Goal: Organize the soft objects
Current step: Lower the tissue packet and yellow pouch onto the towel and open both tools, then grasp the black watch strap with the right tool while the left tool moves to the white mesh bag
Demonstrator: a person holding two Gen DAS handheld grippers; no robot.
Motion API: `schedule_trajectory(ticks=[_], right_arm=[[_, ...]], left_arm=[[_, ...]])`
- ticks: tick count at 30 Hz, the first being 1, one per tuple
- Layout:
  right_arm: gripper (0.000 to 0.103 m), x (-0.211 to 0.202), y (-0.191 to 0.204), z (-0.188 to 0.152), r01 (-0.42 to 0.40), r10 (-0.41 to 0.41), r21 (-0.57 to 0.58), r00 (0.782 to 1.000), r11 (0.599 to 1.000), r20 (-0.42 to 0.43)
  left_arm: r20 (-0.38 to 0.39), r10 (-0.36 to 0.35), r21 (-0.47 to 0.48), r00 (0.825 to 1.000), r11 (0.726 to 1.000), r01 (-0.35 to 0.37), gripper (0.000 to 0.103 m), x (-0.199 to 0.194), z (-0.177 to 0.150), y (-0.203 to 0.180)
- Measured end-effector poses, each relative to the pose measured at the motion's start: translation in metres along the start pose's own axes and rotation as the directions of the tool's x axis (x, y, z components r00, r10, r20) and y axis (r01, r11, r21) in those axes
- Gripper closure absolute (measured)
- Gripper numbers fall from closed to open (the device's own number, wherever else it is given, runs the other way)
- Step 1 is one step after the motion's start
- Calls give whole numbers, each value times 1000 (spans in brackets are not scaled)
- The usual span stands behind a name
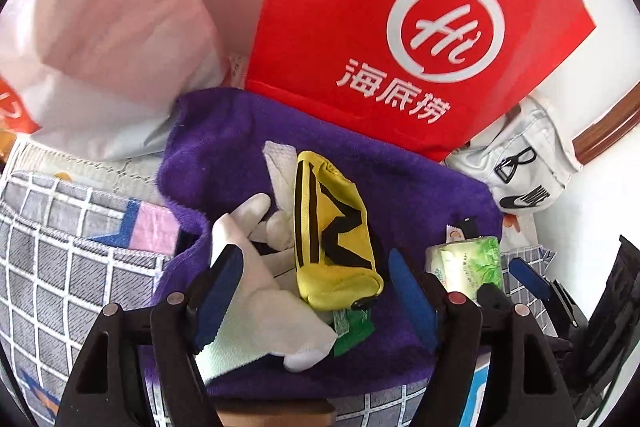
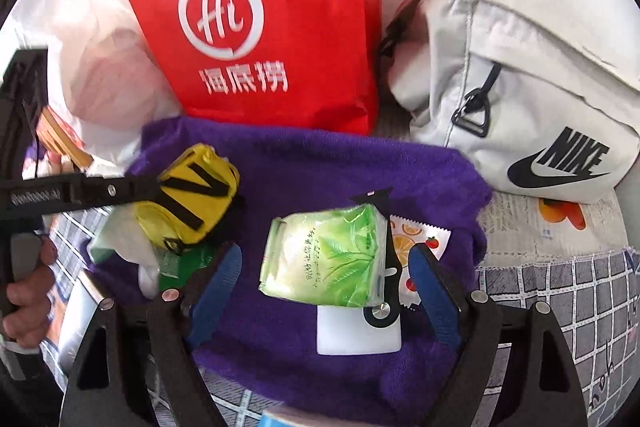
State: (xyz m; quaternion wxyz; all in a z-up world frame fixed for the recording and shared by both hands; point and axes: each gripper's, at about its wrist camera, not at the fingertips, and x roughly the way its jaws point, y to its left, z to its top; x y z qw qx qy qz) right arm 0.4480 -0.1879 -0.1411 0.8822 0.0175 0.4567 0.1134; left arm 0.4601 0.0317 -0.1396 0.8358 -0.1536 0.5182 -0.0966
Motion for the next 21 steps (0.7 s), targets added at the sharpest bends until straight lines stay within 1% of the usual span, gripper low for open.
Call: schedule_trajectory(ticks=[5,9,11,13,18,20,21], right_arm=[[18,-28,2,3,-24,22,34,998,999,52],[18,-57,13,-6,-26,25,7,996,1000,87],[18,-74,19,-19,-36,37,-11,992,999,117],[18,-84,24,-33,-48,48,-5,991,999,127],[18,-107,31,-71,-98,94,39,991,994,94],[20,-118,38,-88,-116,111,43,990,992,90],[22,-124,42,-97,-109,105,43,991,993,88]], left_arm=[[42,49,23,998,998,-50,29,-27,-12,-3],[53,28,19,998,999,-30,29,-52,-29,-5],[67,22,18,998,1000,-23,29,-68,-41,-5],[76,14,11,997,1000,-15,29,-83,-56,-4],[96,2,-13,995,1000,0,29,-114,-94,1],[101,0,-11,995,1000,1,29,-124,-110,4],[100,-3,-3,995,1000,3,29,-128,-118,5]])
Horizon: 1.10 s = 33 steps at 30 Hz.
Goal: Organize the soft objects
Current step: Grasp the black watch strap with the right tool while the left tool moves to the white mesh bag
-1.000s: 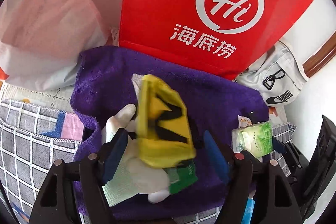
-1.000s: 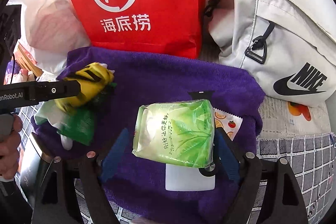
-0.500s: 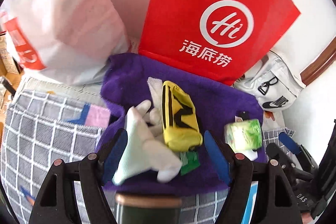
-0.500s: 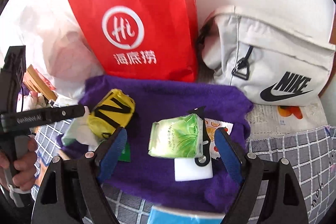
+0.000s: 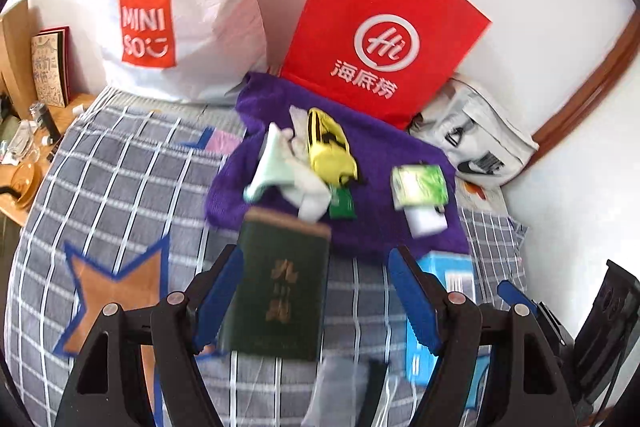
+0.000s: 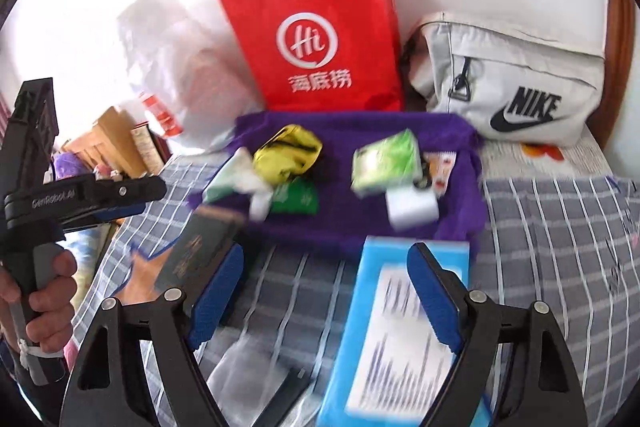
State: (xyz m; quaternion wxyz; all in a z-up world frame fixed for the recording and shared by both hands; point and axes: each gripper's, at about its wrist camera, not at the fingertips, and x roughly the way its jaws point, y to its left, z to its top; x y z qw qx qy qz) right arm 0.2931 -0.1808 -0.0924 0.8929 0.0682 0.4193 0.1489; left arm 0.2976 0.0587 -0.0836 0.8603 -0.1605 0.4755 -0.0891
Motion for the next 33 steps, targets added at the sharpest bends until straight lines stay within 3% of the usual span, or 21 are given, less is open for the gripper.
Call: schedule_trajectory(ticks=[5,7,10,16,22,29,33], right_arm=[[39,-19,24,-46,65,-67,-60,997,996,-41],[54,-25,33,-68,56,-61,-88,997,995,-54],[68,-26,40,-96,26,-33,-86,996,996,-78],[68,-14,48,-133,-9,2,-65,994,998,-112],[68,7,53,-144,6,-16,-73,990,997,-137],[68,31,56,-157,51,-66,-79,980,996,-186],[68,37,58,-154,69,-82,-81,982,994,-172]], left_arm=[[-11,-7,-18,1000,1000,7,30,-14,-33,9],[-3,1,-20,1000,1000,-1,30,-20,-46,13],[10,23,-18,1000,1000,-23,30,-27,-66,19],[0,36,-45,999,998,-36,31,-23,-100,40],[5,50,-60,999,997,-50,31,-25,-123,56],[-32,10,-79,999,997,-13,31,-11,-136,70],[-43,4,-88,999,996,-8,31,-6,-138,72]])
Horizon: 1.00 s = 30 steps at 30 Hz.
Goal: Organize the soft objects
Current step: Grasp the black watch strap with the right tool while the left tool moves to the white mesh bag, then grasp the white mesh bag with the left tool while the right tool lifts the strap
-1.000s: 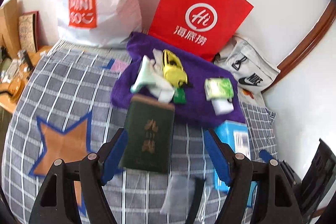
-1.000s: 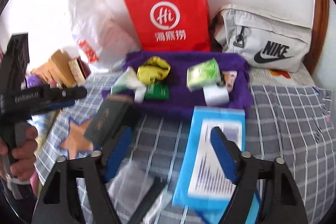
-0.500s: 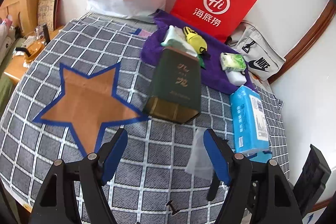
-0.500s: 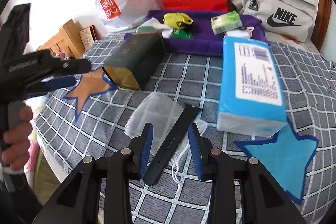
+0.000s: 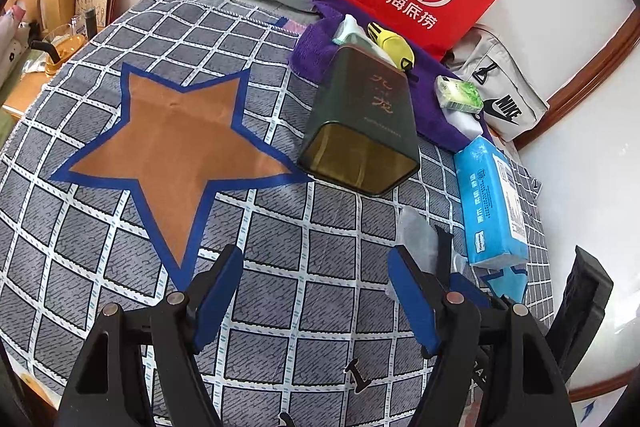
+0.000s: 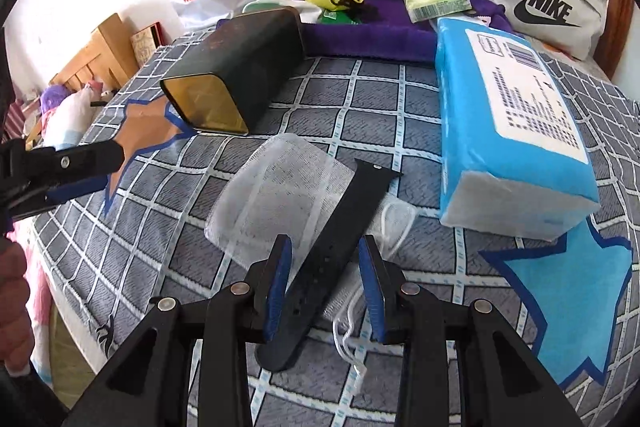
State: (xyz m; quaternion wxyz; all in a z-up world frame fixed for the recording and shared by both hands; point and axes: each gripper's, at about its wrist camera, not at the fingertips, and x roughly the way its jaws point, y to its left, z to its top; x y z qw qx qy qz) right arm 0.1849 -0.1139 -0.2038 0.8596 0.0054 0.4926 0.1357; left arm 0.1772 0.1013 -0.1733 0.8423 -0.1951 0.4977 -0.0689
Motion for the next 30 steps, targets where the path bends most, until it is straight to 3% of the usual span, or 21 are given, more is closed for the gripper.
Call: schedule_trajectory(ticks=[2,6,13,20,30], right_arm=[[68,4,5,2,25,-25,-24,1000,999,13],[78,6,19,-1,88,-81,-121,995,989,59],[82,-12,16,-2,0,7,-100,997,995,71],[82,-41,5,-14,0,11,-99,994,995,108],[82,-73,-36,-51,50,-39,-89,992,995,121]], left_arm=[[-3,-5,-2,1000,1000,5,31,1,-1,1],[-7,1,3,1000,1000,-1,31,1,-4,1],[-3,19,1,1000,1000,-19,31,-3,-10,3],[-19,21,21,1000,1000,-20,31,-2,-19,-9],[-66,-18,105,998,994,25,31,24,-28,-53]])
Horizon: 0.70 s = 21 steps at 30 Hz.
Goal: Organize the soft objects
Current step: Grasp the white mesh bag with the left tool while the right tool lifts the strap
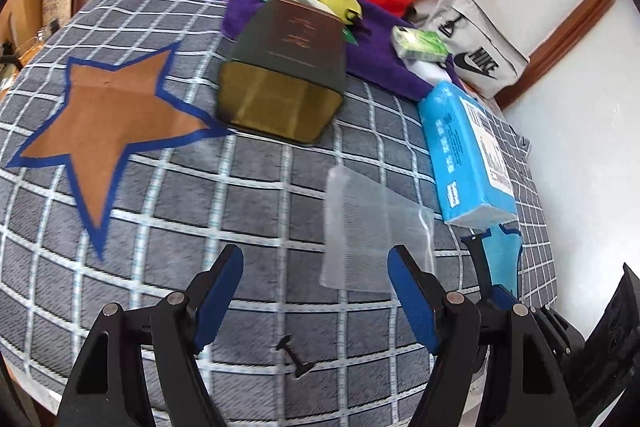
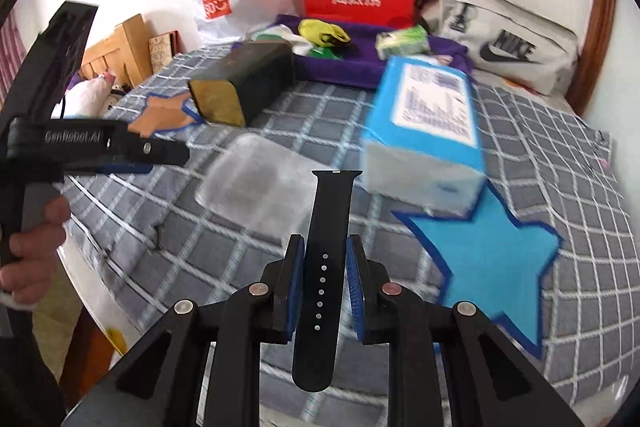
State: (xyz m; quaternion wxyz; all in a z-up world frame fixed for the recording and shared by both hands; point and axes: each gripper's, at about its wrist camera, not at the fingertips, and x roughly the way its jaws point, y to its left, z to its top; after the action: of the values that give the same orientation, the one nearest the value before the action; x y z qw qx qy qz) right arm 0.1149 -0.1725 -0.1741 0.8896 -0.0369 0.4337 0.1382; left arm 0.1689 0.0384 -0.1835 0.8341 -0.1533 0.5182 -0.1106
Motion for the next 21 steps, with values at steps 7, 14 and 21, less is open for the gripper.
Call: schedule_trajectory(ticks=[7,14,21], right_arm=[[82,0,-45,-21,61,-59,85,998,995,-21],[82,9,-72,-32,47,-42,147,998,988,-36],[81,12,-75,-37,22,-21,151,1000,988,-7]], left_arm=[[-70,-47,50,996,998,50,28,31,-2,-31],[-65,7,114,998,993,0,3,43,-4,-55],[-63,93,194,994,978,-79,0,57,-4,-75]])
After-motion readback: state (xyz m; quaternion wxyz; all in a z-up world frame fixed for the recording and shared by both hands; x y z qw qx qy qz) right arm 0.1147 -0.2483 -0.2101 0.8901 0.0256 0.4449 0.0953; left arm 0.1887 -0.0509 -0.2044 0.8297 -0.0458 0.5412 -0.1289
